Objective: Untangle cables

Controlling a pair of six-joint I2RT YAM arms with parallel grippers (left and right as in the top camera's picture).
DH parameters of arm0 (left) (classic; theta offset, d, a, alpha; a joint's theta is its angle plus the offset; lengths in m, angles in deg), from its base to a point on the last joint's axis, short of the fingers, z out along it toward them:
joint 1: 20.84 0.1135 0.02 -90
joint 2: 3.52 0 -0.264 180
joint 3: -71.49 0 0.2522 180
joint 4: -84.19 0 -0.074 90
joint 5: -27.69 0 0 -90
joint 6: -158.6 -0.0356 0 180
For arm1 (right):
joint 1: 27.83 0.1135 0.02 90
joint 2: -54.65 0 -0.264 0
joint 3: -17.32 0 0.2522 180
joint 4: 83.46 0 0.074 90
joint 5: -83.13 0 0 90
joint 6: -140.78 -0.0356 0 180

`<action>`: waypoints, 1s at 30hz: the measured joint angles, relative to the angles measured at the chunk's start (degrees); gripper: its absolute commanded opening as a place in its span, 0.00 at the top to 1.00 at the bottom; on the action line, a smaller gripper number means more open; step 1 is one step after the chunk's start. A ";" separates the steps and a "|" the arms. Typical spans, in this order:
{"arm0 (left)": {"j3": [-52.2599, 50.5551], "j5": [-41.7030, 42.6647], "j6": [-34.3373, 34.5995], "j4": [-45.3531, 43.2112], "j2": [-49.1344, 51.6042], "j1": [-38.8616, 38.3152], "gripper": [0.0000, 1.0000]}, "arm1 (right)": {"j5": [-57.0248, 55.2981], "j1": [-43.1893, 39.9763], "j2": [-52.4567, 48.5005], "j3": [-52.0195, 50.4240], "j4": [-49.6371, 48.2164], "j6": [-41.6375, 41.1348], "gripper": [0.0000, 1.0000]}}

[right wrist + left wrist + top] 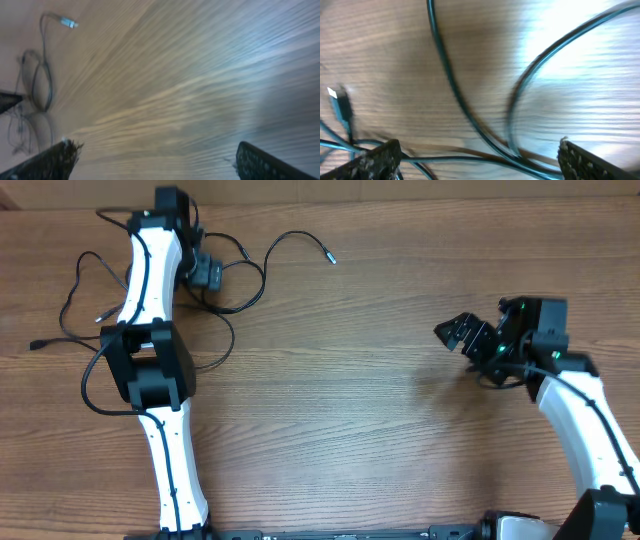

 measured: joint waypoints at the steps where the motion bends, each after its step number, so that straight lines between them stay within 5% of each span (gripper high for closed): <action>1: 3.87 1.36 0.42 1.60 -0.13 -0.50 0.00 | -2.38 -0.02 -0.09 3.19 2.91 0.92 0.00; 8: 15.67 5.05 3.45 23.32 -10.99 -10.43 0.00 | -15.54 -0.02 -0.07 19.37 15.65 6.84 0.00; 15: 15.69 5.53 4.74 24.74 -12.94 -23.21 0.00 | -17.05 0.00 -0.02 21.31 16.09 7.52 0.00; 30: 15.69 5.49 4.92 24.74 -12.94 -25.59 0.00 | -17.44 0.00 -0.02 21.31 16.09 7.91 0.00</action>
